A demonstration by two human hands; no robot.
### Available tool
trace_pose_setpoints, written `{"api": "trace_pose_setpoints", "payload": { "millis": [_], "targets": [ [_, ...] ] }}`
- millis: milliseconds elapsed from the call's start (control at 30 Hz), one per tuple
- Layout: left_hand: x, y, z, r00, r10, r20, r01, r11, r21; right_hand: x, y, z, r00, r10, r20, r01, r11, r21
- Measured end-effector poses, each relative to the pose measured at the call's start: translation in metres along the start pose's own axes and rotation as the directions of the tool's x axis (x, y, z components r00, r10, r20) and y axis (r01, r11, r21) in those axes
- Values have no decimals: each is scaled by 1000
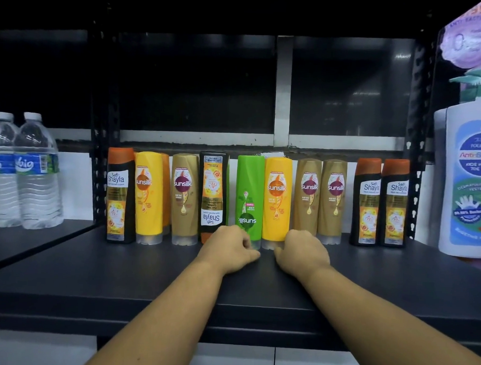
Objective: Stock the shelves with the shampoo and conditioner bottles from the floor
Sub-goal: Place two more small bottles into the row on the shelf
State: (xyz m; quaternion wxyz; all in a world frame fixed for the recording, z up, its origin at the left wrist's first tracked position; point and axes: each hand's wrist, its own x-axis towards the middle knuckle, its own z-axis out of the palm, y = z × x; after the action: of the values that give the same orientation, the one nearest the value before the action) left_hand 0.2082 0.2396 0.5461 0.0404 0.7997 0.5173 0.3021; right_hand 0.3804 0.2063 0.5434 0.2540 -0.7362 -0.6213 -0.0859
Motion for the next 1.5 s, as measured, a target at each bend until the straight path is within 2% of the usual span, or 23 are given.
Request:
{"api": "trace_pose_setpoints", "payload": {
  "millis": [133, 233, 333, 467, 533, 667, 767, 867, 1033, 1200, 1333, 1500],
  "targets": [
    [-8, 10, -4, 985, 137, 104, -136, 991, -17, -18, 11, -13, 976, -130, 173, 137, 990, -30],
    [-15, 18, -9, 971, 186, 148, -186, 982, -18, -41, 25, -35, 935, -187, 300, 192, 981, 14],
    [-25, 29, -11, 950, 207, 233, -218, 975, 27, -67, 42, -58, 900, -240, 364, 241, 970, 42],
    [-50, 50, -15, 912, 167, 374, -204, 977, 61, -99, 63, -71, 884, -290, 367, 304, 952, 20],
    [-68, 60, -17, 900, 186, 393, -231, 970, 70, -119, 69, -75, 892, -319, 320, 342, 940, -15],
    [-114, 75, -19, 906, 247, 344, -293, 952, 89, -155, 78, -73, 915, -355, 192, 374, 925, -73],
    [-153, 86, -17, 912, 303, 277, -347, 930, 124, -179, 81, -71, 926, -337, 170, 351, 935, -57],
    [-189, 93, -15, 917, 347, 198, -368, 926, 80, -206, 80, -76, 925, -329, 189, 333, 943, 12],
    [-248, 90, 11, 924, 314, 220, -313, 949, -43, -270, 82, -80, 918, -322, 231, 292, 944, 155],
    [-315, 66, 70, 929, 195, 316, -174, 980, -94, -347, 102, -40, 896, -243, 373, 221, 970, 101],
    [-368, 49, 118, 869, 125, 479, -76, 990, -120, -406, 119, 0, 838, -105, 536, 102, 994, 36],
    [-418, 29, 164, 787, 42, 615, 83, 981, -174, -457, 137, 49, 711, 37, 702, 13, 998, -67]
  ]
}}
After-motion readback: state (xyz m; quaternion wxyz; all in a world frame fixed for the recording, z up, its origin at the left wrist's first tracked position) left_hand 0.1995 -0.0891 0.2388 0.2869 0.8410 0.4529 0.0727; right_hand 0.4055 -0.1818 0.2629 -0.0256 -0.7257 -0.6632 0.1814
